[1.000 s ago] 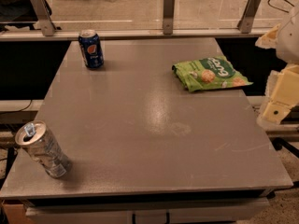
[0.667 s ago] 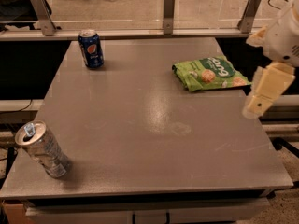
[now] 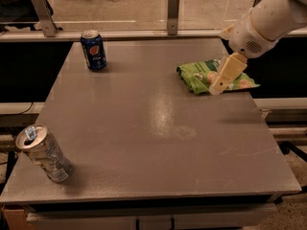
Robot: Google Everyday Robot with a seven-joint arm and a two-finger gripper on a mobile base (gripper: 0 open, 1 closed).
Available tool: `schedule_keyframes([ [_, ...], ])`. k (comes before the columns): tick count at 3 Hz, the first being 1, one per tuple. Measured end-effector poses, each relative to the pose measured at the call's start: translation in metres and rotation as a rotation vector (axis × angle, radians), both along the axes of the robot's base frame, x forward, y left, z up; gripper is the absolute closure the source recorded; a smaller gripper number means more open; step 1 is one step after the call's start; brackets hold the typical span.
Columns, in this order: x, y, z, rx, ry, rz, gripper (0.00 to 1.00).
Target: Pick green rice chip bag
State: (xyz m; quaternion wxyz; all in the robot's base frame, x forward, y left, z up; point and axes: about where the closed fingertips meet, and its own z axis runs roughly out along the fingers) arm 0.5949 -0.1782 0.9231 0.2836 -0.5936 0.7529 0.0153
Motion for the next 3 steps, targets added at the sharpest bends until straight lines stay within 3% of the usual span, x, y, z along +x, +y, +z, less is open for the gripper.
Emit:
schedule_keyframes([
  [1, 0.044, 0.016, -0.023, 0.070, 0.010, 0.012, 0.00],
  [2, 0.066, 0.026, -0.051, 0.100, 0.061, 0.012, 0.00],
  [3, 0.071, 0.025, -0.077, 0.104, 0.124, -0.004, 0.00],
])
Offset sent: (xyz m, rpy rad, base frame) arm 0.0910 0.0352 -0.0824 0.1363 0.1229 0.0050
